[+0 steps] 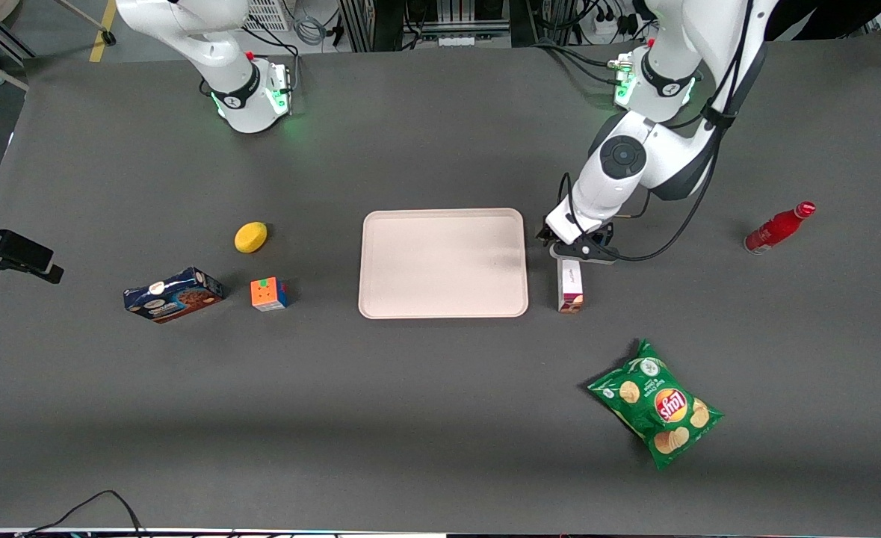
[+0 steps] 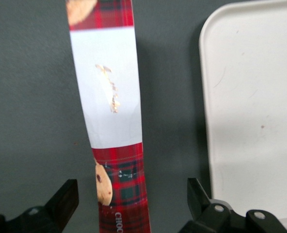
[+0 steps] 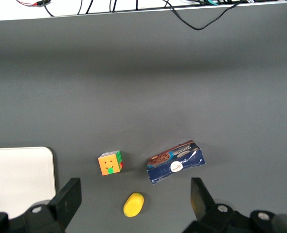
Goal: Place red cookie box on tray
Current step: 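Close the left gripper on the cookie box and lift it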
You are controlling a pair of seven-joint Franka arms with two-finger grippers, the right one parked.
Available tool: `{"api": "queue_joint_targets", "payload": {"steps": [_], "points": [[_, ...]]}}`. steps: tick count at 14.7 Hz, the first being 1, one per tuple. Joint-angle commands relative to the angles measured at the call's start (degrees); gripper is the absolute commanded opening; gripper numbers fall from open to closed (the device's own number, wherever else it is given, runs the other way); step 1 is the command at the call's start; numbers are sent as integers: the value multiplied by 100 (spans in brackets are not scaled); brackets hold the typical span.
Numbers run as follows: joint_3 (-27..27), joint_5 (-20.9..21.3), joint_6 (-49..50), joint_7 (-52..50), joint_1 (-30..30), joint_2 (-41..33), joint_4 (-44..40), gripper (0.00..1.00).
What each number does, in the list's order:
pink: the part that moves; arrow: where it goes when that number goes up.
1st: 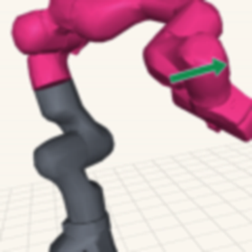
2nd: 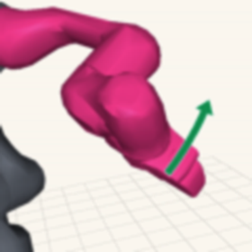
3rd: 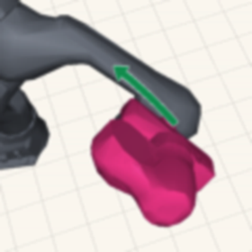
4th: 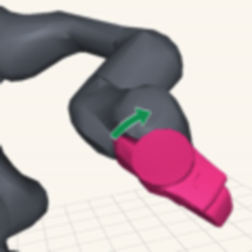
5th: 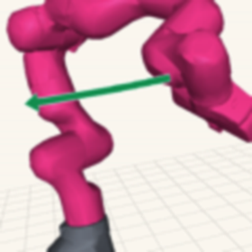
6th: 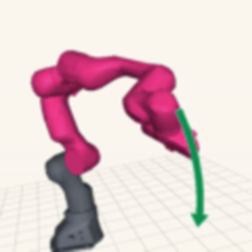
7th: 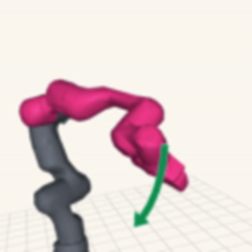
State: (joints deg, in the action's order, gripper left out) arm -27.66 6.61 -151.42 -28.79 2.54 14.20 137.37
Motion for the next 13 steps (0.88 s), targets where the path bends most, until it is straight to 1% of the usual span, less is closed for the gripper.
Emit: {"api": "queue_joint_targets", "payload": {"steps": [1,4,5,6,7,8,9,10,11,12,13], "points": [[6,174,-63,-153,1,100,-17,100],[6,174,-71,-188,1,127,-17,99],[6,174,-71,-188,1,127,-17,90],[6,174,-71,-188,-7,144,-17,84],[6,174,-71,-188,1,162,-17,72],[6,183,-71,-188,-7,188,-26,65],[6,183,-71,-188,-7,206,-26,55],[6,183,-71,-188,-7,206,-34,41],[6,183,-71,-188,-7,206,-43,31],[6,183,-71,-188,-16,206,-52,26],[6,183,-63,-179,-25,206,-70,14]]}}
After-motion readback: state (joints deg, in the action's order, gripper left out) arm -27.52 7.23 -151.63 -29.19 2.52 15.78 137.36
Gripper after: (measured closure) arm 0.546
